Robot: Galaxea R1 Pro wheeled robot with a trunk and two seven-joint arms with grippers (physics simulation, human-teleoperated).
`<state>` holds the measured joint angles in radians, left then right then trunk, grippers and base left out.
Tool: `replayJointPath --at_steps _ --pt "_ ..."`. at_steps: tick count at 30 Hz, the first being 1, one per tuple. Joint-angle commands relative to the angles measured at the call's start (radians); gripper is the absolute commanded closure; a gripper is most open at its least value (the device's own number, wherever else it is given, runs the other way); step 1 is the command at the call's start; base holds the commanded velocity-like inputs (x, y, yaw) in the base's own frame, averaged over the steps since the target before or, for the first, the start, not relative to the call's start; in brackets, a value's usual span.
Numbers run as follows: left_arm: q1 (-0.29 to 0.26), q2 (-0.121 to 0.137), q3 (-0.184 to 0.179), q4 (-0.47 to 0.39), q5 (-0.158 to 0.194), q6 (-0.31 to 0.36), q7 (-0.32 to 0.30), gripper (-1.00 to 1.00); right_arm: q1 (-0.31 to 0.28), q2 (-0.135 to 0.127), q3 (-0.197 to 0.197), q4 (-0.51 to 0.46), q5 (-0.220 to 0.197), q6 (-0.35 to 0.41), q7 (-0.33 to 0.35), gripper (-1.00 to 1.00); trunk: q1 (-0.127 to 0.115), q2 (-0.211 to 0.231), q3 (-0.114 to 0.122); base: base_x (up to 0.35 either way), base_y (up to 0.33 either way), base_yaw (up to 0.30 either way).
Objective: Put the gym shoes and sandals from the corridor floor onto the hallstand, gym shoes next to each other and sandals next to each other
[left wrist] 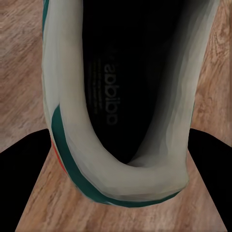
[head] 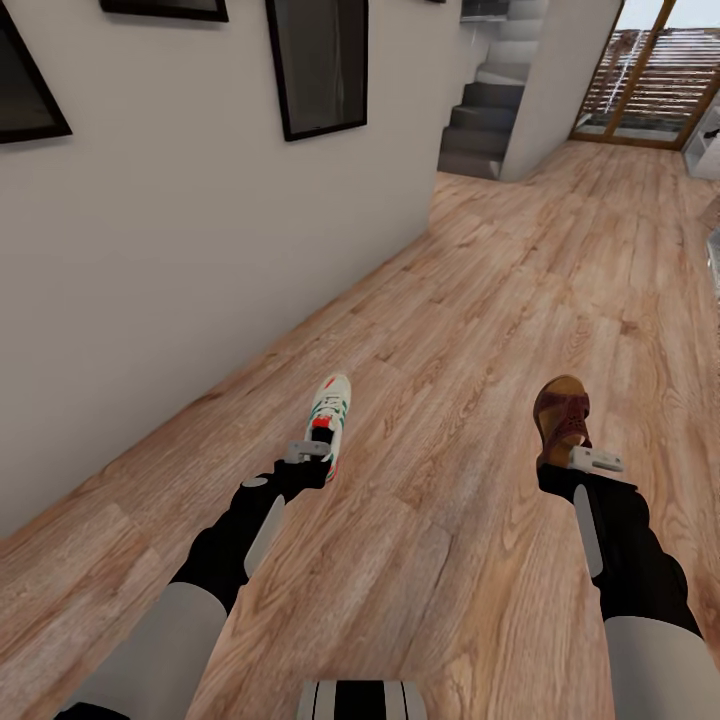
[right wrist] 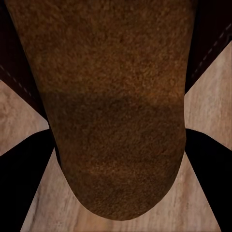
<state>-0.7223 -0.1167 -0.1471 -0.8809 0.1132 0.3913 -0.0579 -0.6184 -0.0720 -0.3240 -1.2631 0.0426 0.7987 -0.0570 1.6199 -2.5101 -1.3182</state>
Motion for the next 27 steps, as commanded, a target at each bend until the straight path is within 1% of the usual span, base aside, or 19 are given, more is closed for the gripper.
replayJointPath --at_steps 1,5,20,22,25,26,27 --pt "0.0 0.0 0.0 -0.001 0.01 0.006 0.001 1.0 0.0 0.0 0.0 -0.001 0.004 0.005 0.0 1.0 -0.001 0.0 0.003 0.0 0.0 -0.062" --pt "0.0 -0.001 0.0 -0.001 0.011 0.006 0.001 1.0 0.0 0.0 0.0 -0.001 0.005 0.005 0.0 1.0 -0.002 0.001 0.019 0.0 0.0 -0.19" --pt "0.0 -0.003 -0.001 -0.001 0.011 0.006 0.0 1.0 0.0 0.0 0.0 0.0 0.003 0.005 0.0 1.0 -0.009 0.004 0.077 0.0 0.0 -0.269" --pt "0.0 -0.003 0.0 -0.001 0.012 0.006 0.0 1.0 -0.001 0.0 0.001 0.001 0.003 0.005 0.0 1.0 -0.01 0.005 0.084 0.0 0.0 -0.148" --pt "0.0 -0.003 0.0 -0.001 0.013 0.005 0.0 1.0 0.0 0.0 0.0 0.001 0.003 0.005 -0.001 1.0 -0.011 0.006 0.096 0.0 0.0 -0.009" --pt "0.0 -0.003 0.0 -0.001 0.024 0.005 0.0 1.0 0.0 0.0 0.0 0.001 0.003 0.003 0.001 1.0 -0.012 0.006 0.1 0.0 0.0 -0.002" --pt "0.0 -0.003 0.0 -0.001 0.029 0.005 0.0 1.0 0.0 0.0 0.0 0.001 0.003 0.003 0.001 1.0 -0.012 0.006 0.104 0.0 0.0 -0.001"
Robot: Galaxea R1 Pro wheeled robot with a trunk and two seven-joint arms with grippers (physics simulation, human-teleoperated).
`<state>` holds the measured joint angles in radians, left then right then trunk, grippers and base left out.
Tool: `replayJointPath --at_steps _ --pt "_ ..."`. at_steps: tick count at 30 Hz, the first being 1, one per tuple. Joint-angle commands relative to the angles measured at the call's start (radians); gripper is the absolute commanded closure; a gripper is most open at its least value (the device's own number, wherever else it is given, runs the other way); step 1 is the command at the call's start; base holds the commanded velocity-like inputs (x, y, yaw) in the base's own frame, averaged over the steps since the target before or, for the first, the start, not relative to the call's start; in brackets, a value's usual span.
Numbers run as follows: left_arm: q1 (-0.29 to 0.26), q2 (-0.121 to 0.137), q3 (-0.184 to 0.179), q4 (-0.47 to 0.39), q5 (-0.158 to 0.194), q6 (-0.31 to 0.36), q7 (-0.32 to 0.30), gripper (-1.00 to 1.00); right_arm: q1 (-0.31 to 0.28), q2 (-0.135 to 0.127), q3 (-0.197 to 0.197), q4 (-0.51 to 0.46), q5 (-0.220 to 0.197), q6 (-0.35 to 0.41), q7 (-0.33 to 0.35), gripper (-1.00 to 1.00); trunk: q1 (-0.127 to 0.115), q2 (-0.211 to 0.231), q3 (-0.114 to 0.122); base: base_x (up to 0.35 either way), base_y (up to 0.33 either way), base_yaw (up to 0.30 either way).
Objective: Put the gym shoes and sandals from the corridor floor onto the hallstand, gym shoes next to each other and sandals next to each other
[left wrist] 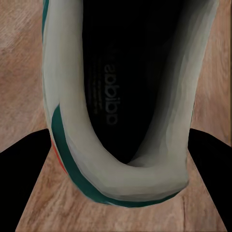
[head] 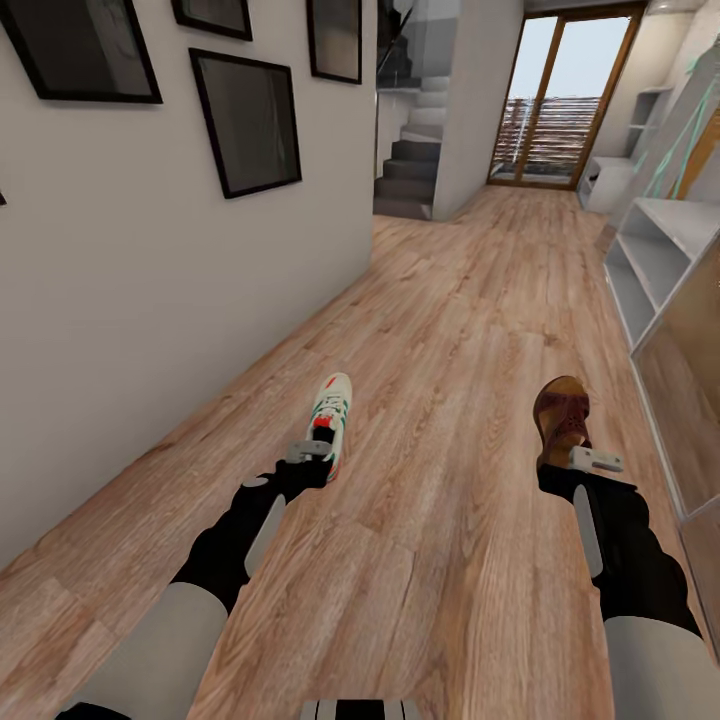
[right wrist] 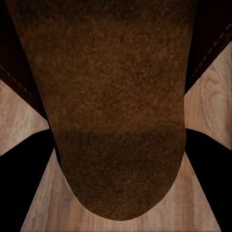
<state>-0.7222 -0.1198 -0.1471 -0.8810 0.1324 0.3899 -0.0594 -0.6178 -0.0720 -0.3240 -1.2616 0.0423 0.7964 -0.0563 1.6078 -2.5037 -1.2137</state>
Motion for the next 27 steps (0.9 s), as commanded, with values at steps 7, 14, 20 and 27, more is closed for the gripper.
replayJointPath --at_steps 7,14,20,27 --pt "0.0 0.0 0.0 -0.001 0.053 0.006 0.002 1.0 -0.001 0.0 0.0 -0.001 0.001 0.006 0.0 1.0 -0.003 0.001 0.027 0.0 0.0 -0.001" --pt "0.0 0.0 0.0 -0.001 0.055 0.006 0.002 1.0 0.0 0.0 0.0 -0.001 -0.002 0.006 0.0 1.0 -0.006 0.003 0.06 0.0 0.0 -0.064" --pt "0.0 0.0 0.0 -0.001 0.055 0.006 0.002 1.0 -0.002 0.0 0.0 -0.001 -0.002 0.006 -0.001 1.0 -0.006 0.003 0.063 0.0 0.0 -0.044" --pt "0.0 0.0 0.0 -0.001 0.055 0.006 0.002 1.0 -0.001 0.0 0.001 -0.001 -0.002 0.006 0.0 1.0 -0.008 0.004 0.079 0.0 0.0 -0.246"
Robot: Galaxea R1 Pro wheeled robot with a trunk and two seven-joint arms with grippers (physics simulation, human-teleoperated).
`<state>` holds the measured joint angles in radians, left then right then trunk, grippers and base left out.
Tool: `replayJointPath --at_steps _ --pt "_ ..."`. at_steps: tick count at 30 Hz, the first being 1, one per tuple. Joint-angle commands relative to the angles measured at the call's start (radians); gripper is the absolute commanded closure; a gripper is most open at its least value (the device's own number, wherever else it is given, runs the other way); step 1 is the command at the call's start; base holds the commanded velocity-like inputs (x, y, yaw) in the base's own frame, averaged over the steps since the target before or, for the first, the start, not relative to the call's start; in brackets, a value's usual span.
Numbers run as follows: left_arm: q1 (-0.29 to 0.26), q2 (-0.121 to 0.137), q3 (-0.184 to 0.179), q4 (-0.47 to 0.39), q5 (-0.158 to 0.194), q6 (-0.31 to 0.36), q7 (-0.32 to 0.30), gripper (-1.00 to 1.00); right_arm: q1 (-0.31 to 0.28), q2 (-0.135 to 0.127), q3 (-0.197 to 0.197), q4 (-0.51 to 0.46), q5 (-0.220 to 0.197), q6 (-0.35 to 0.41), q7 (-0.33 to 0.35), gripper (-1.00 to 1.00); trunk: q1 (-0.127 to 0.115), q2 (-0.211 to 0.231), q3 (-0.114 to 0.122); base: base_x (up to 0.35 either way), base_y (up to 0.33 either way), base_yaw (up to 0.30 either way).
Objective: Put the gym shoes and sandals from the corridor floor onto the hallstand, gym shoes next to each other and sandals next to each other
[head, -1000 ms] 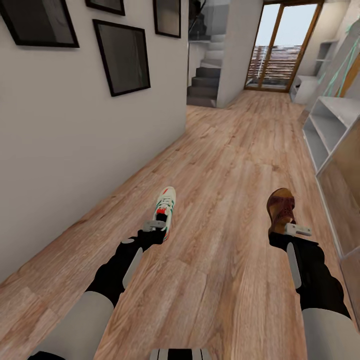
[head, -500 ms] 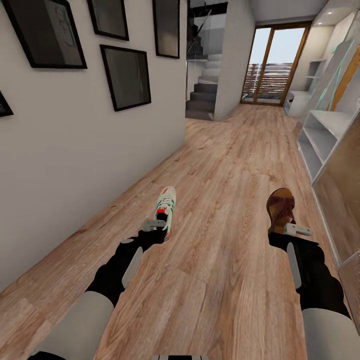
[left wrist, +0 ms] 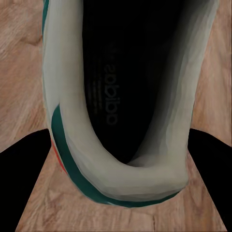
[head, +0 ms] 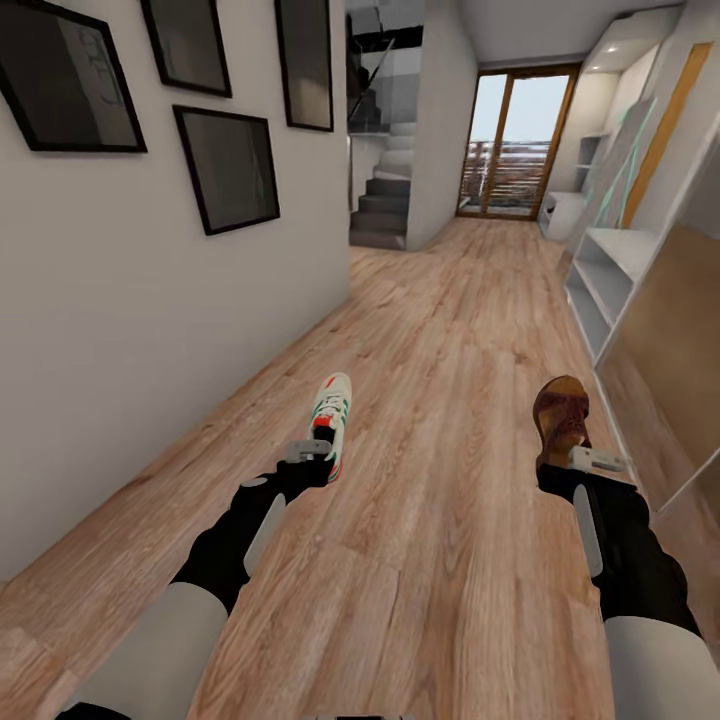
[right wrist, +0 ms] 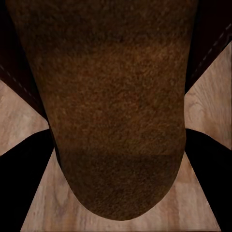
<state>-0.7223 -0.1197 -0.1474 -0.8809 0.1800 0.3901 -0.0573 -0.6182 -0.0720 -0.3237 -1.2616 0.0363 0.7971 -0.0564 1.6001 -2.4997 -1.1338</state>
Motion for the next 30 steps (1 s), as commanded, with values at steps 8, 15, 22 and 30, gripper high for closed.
replayJointPath --at_steps 8,15,22,30 --pt "0.0 0.0 0.0 -0.001 0.007 0.006 0.0 1.0 0.0 0.0 0.001 -0.001 0.004 0.005 0.0 1.0 -0.031 0.056 0.024 0.0 0.0 -0.249" --pt "0.0 0.0 0.0 -0.001 0.006 0.006 0.0 1.0 0.0 0.0 0.001 -0.001 0.004 0.005 -0.001 1.0 -0.042 0.077 0.034 0.0 0.0 -0.024" --pt "0.0 0.0 0.0 -0.001 0.007 0.006 0.0 1.0 0.0 0.0 0.0 -0.001 0.01 0.005 0.0 1.0 -0.042 0.077 0.034 0.048 0.0 -0.001" --pt "0.0 0.0 0.0 0.0 0.007 0.006 -0.001 1.0 0.0 0.0 0.001 0.004 0.008 0.003 0.002 1.0 -0.042 0.077 0.034 0.313 0.0 0.0"
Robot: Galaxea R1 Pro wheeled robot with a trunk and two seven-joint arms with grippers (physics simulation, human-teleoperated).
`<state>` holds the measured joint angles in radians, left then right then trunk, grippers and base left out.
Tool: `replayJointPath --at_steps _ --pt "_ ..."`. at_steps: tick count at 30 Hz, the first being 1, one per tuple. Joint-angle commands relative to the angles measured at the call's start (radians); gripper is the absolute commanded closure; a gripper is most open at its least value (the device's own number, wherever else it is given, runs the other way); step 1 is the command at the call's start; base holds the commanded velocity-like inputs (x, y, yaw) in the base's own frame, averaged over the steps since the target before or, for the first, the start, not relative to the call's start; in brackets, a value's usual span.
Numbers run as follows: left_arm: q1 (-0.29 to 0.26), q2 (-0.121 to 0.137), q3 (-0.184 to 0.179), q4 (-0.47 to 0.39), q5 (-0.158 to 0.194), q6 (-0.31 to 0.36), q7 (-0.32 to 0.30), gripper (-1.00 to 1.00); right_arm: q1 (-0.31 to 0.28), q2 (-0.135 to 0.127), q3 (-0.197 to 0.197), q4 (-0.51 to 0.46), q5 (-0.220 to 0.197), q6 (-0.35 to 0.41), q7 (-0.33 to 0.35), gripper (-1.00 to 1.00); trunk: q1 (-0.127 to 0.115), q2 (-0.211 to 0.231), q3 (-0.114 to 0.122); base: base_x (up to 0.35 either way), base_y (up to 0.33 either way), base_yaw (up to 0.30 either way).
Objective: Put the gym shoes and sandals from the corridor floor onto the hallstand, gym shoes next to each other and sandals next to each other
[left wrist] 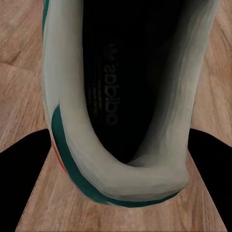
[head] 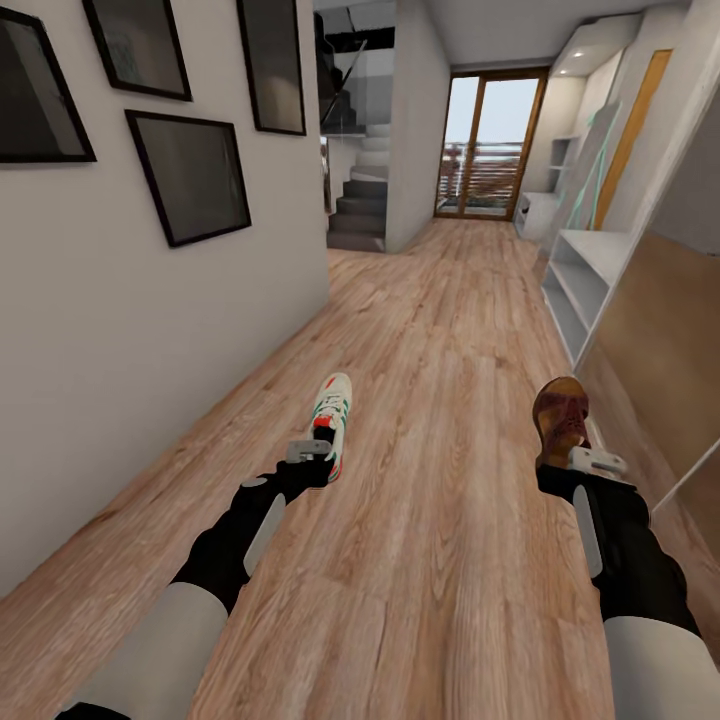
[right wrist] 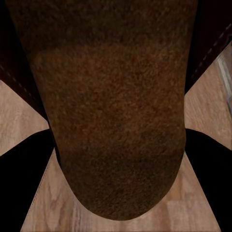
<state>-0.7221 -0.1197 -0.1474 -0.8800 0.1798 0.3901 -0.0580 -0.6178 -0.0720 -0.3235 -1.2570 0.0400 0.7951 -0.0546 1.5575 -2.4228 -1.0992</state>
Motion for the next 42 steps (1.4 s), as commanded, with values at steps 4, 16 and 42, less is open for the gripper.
replayJointPath --at_steps 4,16,42 --pt "0.0 0.0 0.0 -0.001 0.007 0.006 0.0 1.0 0.0 0.0 0.001 -0.001 0.004 0.007 -0.001 1.0 0.0 0.0 -0.001 0.344 0.0 0.0" --pt "0.0 0.0 0.0 -0.001 0.007 0.006 0.001 1.0 0.0 0.001 0.013 -0.001 0.004 0.007 -0.002 1.0 0.0 0.0 0.001 0.345 0.0 -0.127" --pt "0.0 0.0 -0.001 -0.002 0.007 0.006 0.0 1.0 0.0 0.0 0.058 -0.001 0.004 0.007 -0.004 1.0 0.016 -0.028 -0.008 0.181 0.0 -0.024"
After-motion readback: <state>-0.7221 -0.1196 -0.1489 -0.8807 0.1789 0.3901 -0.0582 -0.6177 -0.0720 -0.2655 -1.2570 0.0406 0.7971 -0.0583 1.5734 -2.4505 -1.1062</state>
